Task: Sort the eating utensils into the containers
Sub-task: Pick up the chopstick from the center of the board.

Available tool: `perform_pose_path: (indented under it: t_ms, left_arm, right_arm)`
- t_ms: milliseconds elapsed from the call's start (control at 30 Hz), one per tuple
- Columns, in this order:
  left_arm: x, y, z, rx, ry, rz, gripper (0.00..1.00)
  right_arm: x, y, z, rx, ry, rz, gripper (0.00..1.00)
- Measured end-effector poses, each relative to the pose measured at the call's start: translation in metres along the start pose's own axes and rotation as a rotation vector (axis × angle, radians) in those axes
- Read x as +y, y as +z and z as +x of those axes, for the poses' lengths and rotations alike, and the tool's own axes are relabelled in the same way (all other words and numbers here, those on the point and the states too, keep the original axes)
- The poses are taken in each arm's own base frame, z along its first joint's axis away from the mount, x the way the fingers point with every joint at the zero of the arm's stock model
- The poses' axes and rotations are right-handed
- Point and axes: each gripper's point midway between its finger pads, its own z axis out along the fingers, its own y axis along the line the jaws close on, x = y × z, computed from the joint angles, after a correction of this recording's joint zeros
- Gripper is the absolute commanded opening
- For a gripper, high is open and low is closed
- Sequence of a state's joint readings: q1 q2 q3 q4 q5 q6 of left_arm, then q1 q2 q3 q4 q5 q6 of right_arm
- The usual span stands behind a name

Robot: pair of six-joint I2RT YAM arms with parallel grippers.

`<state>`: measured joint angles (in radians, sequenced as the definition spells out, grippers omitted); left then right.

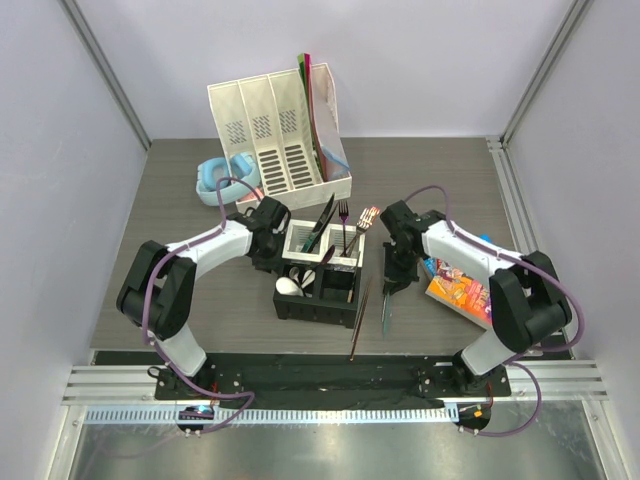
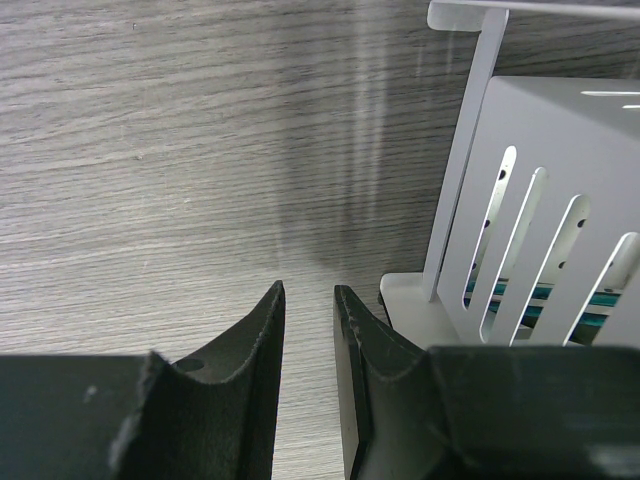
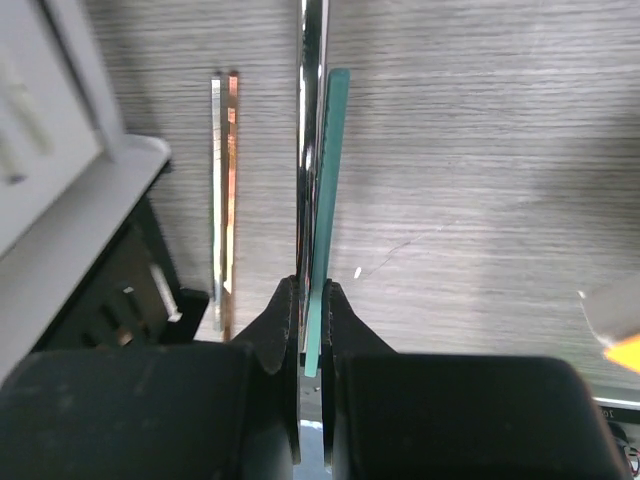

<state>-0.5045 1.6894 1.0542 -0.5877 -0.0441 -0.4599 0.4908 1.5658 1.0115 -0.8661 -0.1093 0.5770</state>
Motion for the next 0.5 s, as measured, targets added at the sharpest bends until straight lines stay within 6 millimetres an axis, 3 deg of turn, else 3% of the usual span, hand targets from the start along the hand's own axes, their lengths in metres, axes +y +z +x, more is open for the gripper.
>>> perform_pose_path:
  t_ms: [167,500]
  left_arm:
    - [0.000,0.000,0.000,0.000,0.001,0.000,0.26]
    - [0.000,0.000,0.000,0.002,0.003,0.001,0.27]
  right_arm:
    - [0.007,-0.025,-0.012,-0.076,-0.011,-0.030,0.01]
    - [0.031,-0.098,-0.046,-0.302,-0.019,-0.128,0.01]
